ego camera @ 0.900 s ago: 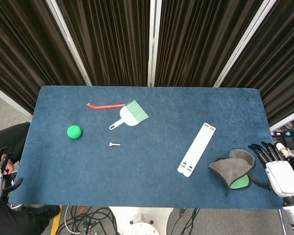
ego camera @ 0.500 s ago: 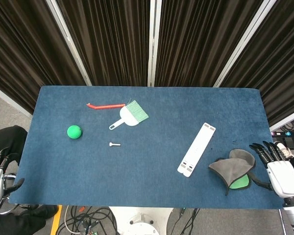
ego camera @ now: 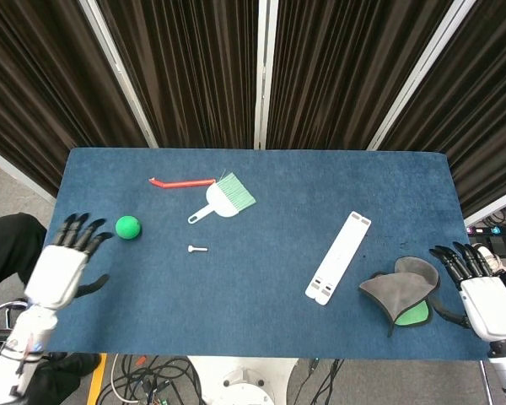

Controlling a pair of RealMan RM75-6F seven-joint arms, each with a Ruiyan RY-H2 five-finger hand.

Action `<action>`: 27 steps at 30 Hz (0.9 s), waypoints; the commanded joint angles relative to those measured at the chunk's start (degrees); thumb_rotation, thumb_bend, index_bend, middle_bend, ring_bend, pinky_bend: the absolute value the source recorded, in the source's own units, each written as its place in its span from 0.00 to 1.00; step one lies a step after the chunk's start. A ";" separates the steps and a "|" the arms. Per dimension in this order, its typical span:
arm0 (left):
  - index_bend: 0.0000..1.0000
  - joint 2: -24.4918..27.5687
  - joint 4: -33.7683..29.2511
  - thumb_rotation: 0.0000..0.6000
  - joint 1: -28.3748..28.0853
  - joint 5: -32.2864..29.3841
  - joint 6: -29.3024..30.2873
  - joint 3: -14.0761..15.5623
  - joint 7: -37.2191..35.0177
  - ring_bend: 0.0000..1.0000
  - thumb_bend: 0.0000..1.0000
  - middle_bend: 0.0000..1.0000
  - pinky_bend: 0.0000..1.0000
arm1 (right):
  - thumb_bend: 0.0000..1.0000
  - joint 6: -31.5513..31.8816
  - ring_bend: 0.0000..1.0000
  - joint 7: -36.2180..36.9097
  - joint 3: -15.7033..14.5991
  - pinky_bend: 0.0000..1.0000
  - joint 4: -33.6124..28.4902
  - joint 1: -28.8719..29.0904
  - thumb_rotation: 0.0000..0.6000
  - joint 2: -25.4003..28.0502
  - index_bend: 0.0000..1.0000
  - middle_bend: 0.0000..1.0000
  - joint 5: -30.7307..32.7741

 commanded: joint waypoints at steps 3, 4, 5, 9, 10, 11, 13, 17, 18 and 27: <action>0.31 -5.85 0.77 1.00 -10.05 -9.41 -12.49 -4.49 5.80 0.00 0.20 0.12 0.00 | 0.21 -0.40 0.00 -0.52 0.18 0.00 -0.40 0.08 1.00 0.09 0.12 0.13 0.34; 0.31 -7.14 1.66 1.00 -11.33 -10.94 -13.86 -4.85 6.83 0.00 0.20 0.12 0.00 | 0.21 -0.57 0.00 -0.61 0.20 0.00 -0.47 0.12 1.00 0.09 0.12 0.13 0.49; 0.32 -8.43 2.57 1.00 -12.53 -12.63 -15.24 -5.09 7.95 0.00 0.21 0.12 0.00 | 0.21 -0.77 0.00 -0.66 0.23 0.00 -0.54 0.17 1.00 0.10 0.12 0.13 0.62; 0.36 -14.88 7.94 1.00 -17.69 -21.14 -20.02 -5.89 13.54 0.00 0.22 0.12 0.00 | 0.21 -1.49 0.00 -0.75 0.36 0.00 -0.56 0.33 1.00 0.04 0.12 0.13 1.26; 0.37 -16.20 9.12 1.00 -18.65 -23.23 -20.76 -6.00 14.74 0.00 0.23 0.12 0.00 | 0.21 -1.65 0.00 -0.74 0.40 0.00 -0.54 0.37 1.00 0.05 0.12 0.13 1.41; 0.39 -17.45 10.24 1.00 -19.57 -25.31 -21.35 -6.05 15.98 0.00 0.24 0.12 0.00 | 0.21 -1.82 0.00 -0.73 0.42 0.00 -0.52 0.41 1.00 0.08 0.12 0.13 1.56; 0.41 -20.03 12.51 1.00 -21.45 -29.98 -22.09 -6.08 18.87 0.00 0.27 0.13 0.00 | 0.21 -2.14 0.00 -0.79 0.48 0.00 -0.55 0.47 1.00 0.16 0.12 0.13 1.84; 0.44 -24.36 16.03 1.00 -23.97 -36.39 -21.26 -5.90 22.84 0.01 0.30 0.14 0.00 | 0.21 -2.63 0.00 -0.92 0.61 0.00 -0.63 0.60 1.00 0.22 0.12 0.13 2.27; 0.45 -25.37 16.88 1.00 -24.67 -37.97 -21.07 -5.75 23.88 0.01 0.31 0.14 0.00 | 0.21 -2.85 0.00 -0.91 0.63 0.00 -0.64 0.68 1.00 0.19 0.12 0.13 2.37; 0.46 -30.99 21.51 1.00 -28.89 -45.65 -18.94 -5.01 28.95 0.01 0.34 0.14 0.00 | 0.21 -4.13 0.00 -0.66 0.81 0.00 -0.33 1.27 1.00 -0.18 0.12 0.13 2.81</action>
